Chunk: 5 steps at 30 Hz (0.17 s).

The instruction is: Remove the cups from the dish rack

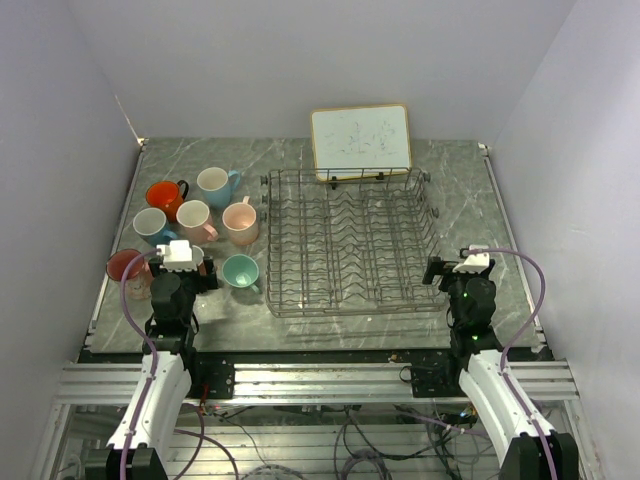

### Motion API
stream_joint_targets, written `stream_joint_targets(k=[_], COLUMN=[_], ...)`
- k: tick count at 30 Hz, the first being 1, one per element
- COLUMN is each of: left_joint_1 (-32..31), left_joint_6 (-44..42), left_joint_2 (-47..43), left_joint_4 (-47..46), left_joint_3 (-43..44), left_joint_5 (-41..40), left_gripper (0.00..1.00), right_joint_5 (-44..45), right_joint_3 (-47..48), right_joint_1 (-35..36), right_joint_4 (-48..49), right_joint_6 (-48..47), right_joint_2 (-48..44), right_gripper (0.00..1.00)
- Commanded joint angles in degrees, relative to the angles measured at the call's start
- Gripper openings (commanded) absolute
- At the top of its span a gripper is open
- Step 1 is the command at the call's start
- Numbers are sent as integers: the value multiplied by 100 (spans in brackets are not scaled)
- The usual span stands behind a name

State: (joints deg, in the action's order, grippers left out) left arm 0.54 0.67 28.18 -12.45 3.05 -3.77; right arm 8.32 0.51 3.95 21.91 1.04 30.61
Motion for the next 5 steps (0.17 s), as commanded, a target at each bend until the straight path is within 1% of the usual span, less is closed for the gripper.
stream_joint_targets(k=[1, 5], left_joint_1=[-49, -45], left_joint_6=[-23, -23], left_joint_2=[-15, -15], left_joint_4=[-232, -232], left_joint_3=[51, 47], left_joint_5=[113, 105], left_gripper=[99, 99], right_joint_5=[-51, -34], right_joint_3=[-304, -308], right_joint_1=[34, 34], right_joint_4=[99, 104], right_joint_6=[-49, -54], right_joint_2=[13, 27], right_gripper=[100, 100])
